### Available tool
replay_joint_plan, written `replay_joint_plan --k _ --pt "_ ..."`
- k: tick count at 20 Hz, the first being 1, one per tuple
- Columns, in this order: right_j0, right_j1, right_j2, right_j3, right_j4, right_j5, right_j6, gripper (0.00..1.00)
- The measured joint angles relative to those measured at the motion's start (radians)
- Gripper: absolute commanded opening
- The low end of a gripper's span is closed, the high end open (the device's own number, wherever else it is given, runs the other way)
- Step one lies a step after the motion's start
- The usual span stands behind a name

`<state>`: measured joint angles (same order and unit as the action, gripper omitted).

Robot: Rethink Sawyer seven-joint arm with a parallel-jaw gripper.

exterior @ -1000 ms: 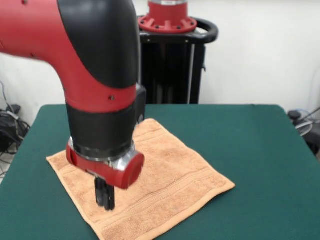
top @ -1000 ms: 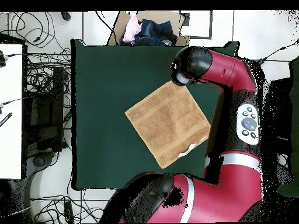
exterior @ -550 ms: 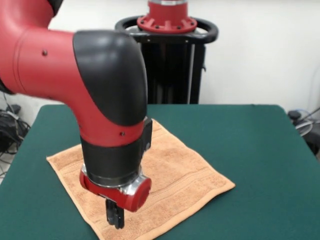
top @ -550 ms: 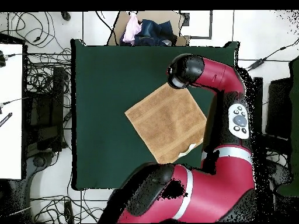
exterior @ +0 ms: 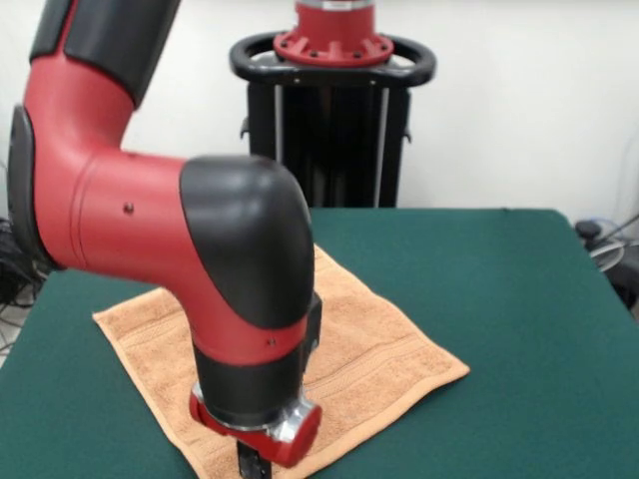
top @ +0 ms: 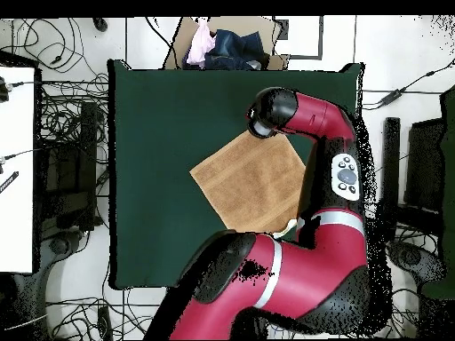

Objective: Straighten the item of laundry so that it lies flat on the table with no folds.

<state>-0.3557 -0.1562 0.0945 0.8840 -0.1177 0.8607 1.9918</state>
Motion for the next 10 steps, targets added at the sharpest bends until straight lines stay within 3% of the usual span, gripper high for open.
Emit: replay_joint_plan --k 10 --pt "0.020 0.103 0.001 -0.183 -0.009 0.119 -0.024 0.00"
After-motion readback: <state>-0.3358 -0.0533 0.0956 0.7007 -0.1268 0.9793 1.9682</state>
